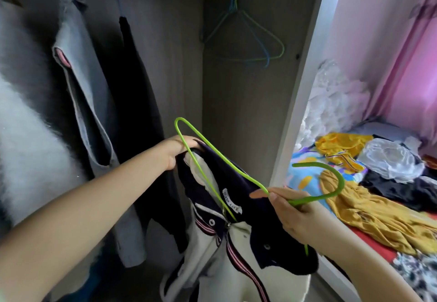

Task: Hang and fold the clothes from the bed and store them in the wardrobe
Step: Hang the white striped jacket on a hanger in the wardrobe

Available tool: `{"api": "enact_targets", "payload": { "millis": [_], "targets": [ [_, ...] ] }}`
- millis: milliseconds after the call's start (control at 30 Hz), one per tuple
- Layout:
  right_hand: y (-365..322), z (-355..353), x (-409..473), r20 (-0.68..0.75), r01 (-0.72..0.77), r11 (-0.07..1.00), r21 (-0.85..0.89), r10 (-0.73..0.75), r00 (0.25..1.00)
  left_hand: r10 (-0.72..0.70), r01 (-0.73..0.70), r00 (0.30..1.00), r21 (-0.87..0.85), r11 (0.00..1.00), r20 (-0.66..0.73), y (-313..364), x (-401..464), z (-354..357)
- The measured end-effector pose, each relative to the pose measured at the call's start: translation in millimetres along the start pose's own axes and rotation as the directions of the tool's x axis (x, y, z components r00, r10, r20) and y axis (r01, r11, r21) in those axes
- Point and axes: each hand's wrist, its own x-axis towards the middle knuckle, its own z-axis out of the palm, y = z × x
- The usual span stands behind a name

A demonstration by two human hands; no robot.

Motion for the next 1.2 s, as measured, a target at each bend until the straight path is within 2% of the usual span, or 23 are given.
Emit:
{"api": "enact_targets", "payload": {
  "millis": [67, 133, 233, 300, 333, 400, 467, 567, 667, 767, 900, 1033, 1133, 1200],
  "targets": [
    [-2.0, -16.2, -13.3, -0.023, 0.016, 1.0, 0.008, -0.016, 1.0, -0.002, 0.017, 0.988, -0.097, 0.995, 0.153, 2.0, -1.4, 15.5],
    [-3.1, -37.0, -30.7, -0.102, 0.048, 0.991, 0.125, -0.035, 0.994, -0.001, 0.05, 0.963, -0.176, 0.983, 0.268, 6.9, -6.1, 37.4],
    [-7.9, -50.7, -45.4, -0.283, 0.239, 0.882, 0.406, -0.127, 0.951, 0.004, 0.075, 0.94, -0.22, 0.973, 0.34, 27.1, -23.6, 77.2],
    [-2.5, -45.7, -46.9, -0.378, 0.36, 0.819, 0.448, -0.191, 0.906, 0.067, 0.024, 0.922, -0.228, 0.973, 0.382, 49.5, -38.2, 102.4],
    [1.1, -40.6, -47.4, -0.397, 0.351, 0.844, 0.406, -0.183, 0.899, 0.1, -0.007, 0.92, -0.24, 0.971, 0.379, 61.1, -43.2, 108.4],
    [16.0, -35.5, -54.4, -0.335, 0.205, 0.947, 0.247, -0.115, 0.935, 0.156, -0.063, 0.938, -0.29, 0.955, 0.309, 85.3, -50.4, 108.9],
    [22.1, -47.0, -63.7, -0.193, -0.005, 0.993, 0.114, 0.027, 0.981, 0.19, -0.134, 0.965, -0.281, 0.95, 0.182, 99.9, -47.9, 99.0],
    [5.4, -82.8, -62.8, -0.029, -0.215, 0.977, 0.014, 0.215, 0.976, 0.197, -0.206, 0.976, -0.106, 0.973, -0.09, 82.8, -28.8, 91.8],
    [-8.8, -95.7, -61.9, 0.06, -0.327, 0.927, -0.185, 0.343, 0.937, 0.097, -0.1, 0.973, -0.002, 0.995, -0.207, 42.2, -9.8, 106.3],
    [-3.2, -93.1, -68.7, 0.079, -0.333, 0.82, -0.465, 0.413, 0.907, 0.102, -0.107, 0.965, -0.011, 0.994, -0.241, 11.5, 7.8, 120.0],
    [8.1, -99.4, -82.3, 0.151, -0.321, 0.76, -0.565, 0.478, 0.865, 0.29, -0.252, 0.915, 0.162, 0.954, -0.282, -9.2, 8.2, 145.8],
    [23.6, -91.3, -109.7, 0.113, -0.435, 0.753, -0.493, 0.551, 0.827, 0.399, -0.291, 0.881, 0.372, 0.881, -0.255, -28.7, -3.0, 170.2],
    [30.3, -93.9, -123.7, 0.049, -0.559, 0.768, -0.312, 0.601, 0.798, 0.568, -0.447, 0.81, 0.473, 0.759, -0.146, -40.3, -19.6, 187.6],
    [27.9, -105.6, -127.0, 0.037, -0.569, 0.74, -0.359, 0.62, 0.784, 0.645, -0.531, 0.762, 0.521, 0.668, -0.05, -48.5, -28.9, 191.3]
  ]
}}
